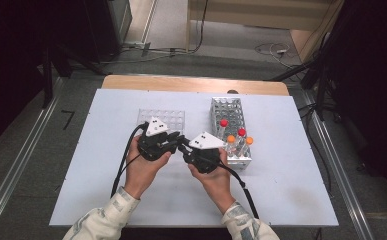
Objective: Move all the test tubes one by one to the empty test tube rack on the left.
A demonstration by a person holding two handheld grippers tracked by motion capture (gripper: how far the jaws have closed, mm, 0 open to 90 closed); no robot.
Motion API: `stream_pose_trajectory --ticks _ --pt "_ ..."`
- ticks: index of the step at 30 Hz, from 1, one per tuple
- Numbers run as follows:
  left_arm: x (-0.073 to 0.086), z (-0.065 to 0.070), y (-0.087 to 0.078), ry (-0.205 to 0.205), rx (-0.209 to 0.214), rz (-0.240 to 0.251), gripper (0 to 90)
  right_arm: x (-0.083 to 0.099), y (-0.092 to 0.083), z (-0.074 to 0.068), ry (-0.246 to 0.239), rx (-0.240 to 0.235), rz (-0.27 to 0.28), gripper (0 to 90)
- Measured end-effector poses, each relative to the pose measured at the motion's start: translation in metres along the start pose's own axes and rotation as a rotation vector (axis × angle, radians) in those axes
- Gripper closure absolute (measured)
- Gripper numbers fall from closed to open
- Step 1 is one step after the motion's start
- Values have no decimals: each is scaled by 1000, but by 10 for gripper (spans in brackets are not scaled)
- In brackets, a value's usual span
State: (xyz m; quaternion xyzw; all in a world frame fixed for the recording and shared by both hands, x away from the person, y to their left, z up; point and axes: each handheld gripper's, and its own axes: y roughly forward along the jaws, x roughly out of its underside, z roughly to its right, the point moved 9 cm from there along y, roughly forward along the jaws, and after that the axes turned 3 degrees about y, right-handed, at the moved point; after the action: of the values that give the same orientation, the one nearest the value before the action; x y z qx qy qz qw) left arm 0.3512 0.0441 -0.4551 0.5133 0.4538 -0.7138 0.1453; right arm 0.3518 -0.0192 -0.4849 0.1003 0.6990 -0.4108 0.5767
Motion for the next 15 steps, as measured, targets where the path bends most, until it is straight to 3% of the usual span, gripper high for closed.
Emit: stream_pose_trajectory --ticks 2,7,8,9,15 --pt "-1 0 0 6 -1 -4 773 0 -1 0 9 -5 0 699" --pt "-7 -3 -1 -2 -10 10 773 0 -7 -1 46 -28 14 493" --pt "-9 -4 -2 1 -13 11 773 0 -7 -1 46 -28 14 493" --pt "-12 -5 -3 4 -16 15 773 0 -10 0 55 -32 24 424" --pt "-26 -14 -6 3 -44 35 773 1 -23 2 87 -50 27 365"
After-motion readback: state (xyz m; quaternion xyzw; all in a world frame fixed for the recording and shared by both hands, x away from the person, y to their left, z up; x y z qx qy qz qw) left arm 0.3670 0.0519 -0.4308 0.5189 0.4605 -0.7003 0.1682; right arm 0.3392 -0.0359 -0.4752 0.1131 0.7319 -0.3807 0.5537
